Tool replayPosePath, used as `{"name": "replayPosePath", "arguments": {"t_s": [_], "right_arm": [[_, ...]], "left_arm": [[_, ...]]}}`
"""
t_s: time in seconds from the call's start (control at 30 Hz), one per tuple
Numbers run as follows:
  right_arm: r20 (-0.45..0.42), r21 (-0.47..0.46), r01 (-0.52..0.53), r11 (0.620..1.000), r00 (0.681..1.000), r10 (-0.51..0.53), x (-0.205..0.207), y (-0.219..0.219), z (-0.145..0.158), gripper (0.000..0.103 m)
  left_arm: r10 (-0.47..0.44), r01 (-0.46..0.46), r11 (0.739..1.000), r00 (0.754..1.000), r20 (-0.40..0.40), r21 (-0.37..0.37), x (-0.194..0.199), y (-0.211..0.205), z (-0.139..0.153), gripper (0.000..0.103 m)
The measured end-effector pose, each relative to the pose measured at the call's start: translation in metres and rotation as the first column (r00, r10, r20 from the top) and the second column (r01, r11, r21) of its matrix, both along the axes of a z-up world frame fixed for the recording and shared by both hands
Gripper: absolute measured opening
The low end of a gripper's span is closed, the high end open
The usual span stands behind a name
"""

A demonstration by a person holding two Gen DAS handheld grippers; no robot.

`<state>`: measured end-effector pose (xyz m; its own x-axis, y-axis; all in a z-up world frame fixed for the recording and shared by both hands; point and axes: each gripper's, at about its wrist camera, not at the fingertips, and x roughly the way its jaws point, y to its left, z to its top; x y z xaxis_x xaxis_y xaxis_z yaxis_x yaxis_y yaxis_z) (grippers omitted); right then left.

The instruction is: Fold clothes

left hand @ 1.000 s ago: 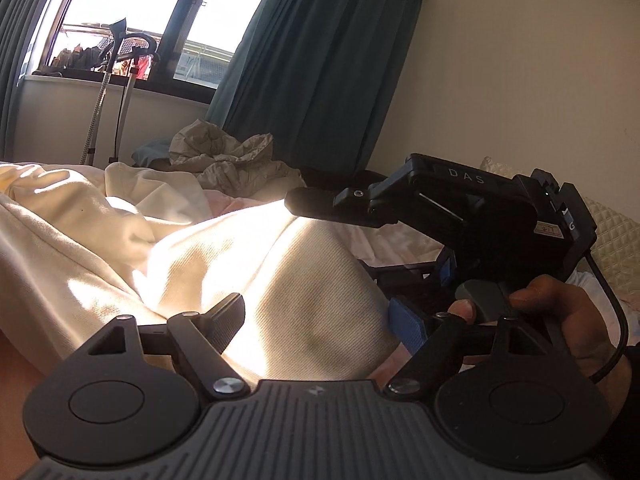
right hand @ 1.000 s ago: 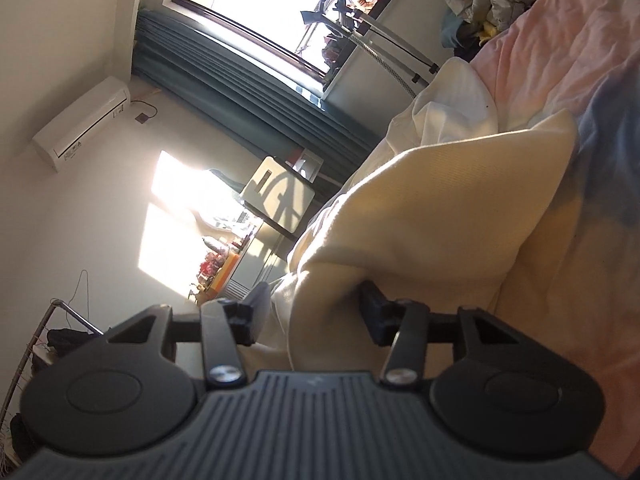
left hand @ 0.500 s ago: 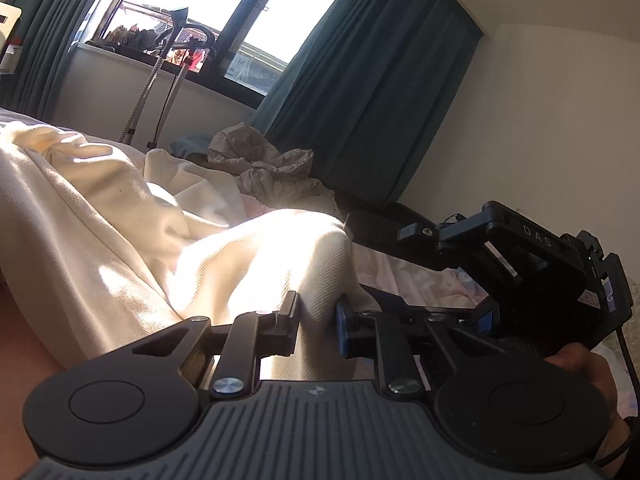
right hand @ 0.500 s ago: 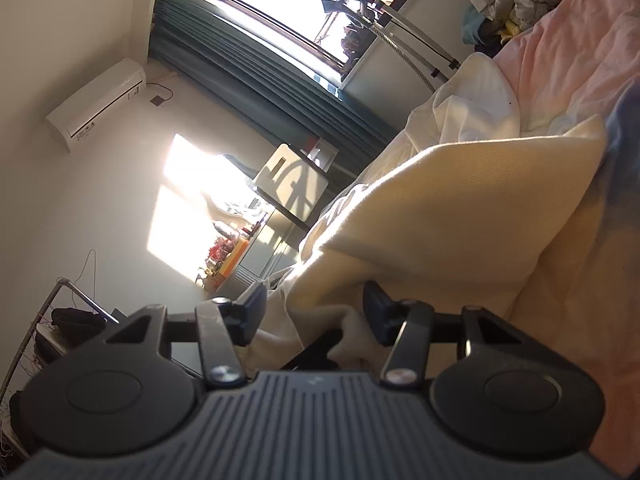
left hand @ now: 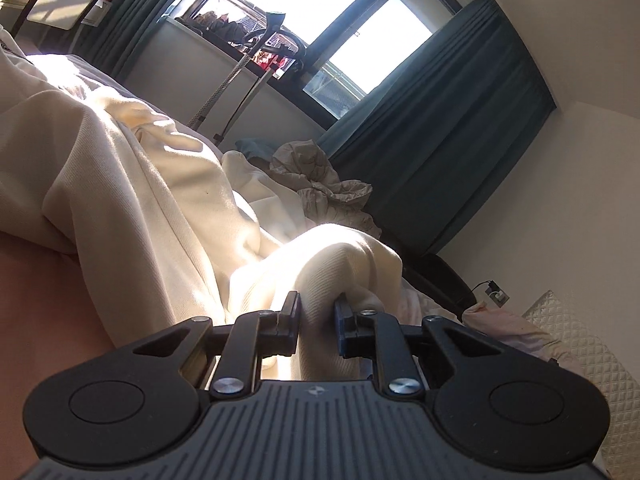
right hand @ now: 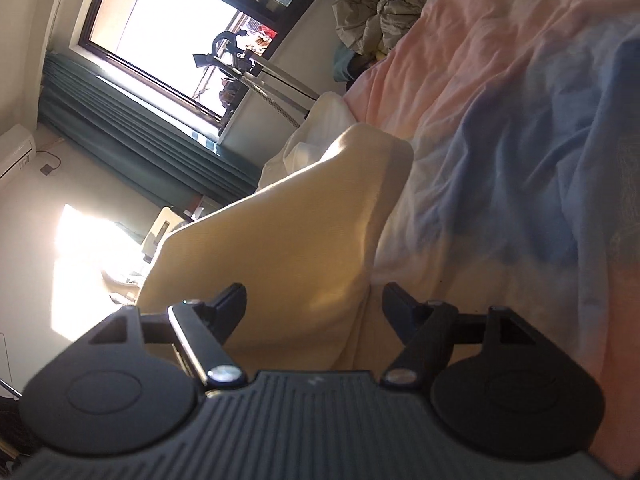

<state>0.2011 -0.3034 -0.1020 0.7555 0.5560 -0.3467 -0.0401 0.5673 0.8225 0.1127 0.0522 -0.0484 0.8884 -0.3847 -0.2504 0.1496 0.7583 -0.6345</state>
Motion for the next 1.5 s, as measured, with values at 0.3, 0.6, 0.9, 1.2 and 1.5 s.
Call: {"name": "replayPosePath", "arguments": {"t_s": [0.3,0.6,0.9,1.2,1.5], "right_arm": [[0.036,0.199,-0.084,0.976,0.996,0.078,0.047,0.032,-0.045,0.084],[0.004,0.130,-0.038,0.991,0.999,0.038,0.042,0.046,-0.039,0.029],[0.097,-0.087,0.167,0.982,0.983,-0.159,-0.008,0.004,0.039,0.021],[0.176,-0.385,0.388,0.837,0.922,-0.346,-0.035,-0.082,0.107,0.020],[-0.033,-0.458,0.385,0.801,0.893,-0.448,0.015,-0.159,0.008,0.021]], "left_arm": [[0.035,-0.038,0.997,0.999,-0.035,-0.072,0.010,0.018,-0.006,0.020],[0.053,-0.056,0.997,0.997,-0.060,-0.052,0.013,0.022,-0.008,0.021],[-0.052,0.052,0.998,0.999,0.003,-0.028,0.006,0.005,0.003,0.072],[-0.134,0.132,0.990,0.991,0.027,0.047,-0.003,-0.017,0.001,0.083],[-0.114,0.116,0.991,0.993,-0.032,0.067,0.011,-0.018,-0.012,0.084]]}}
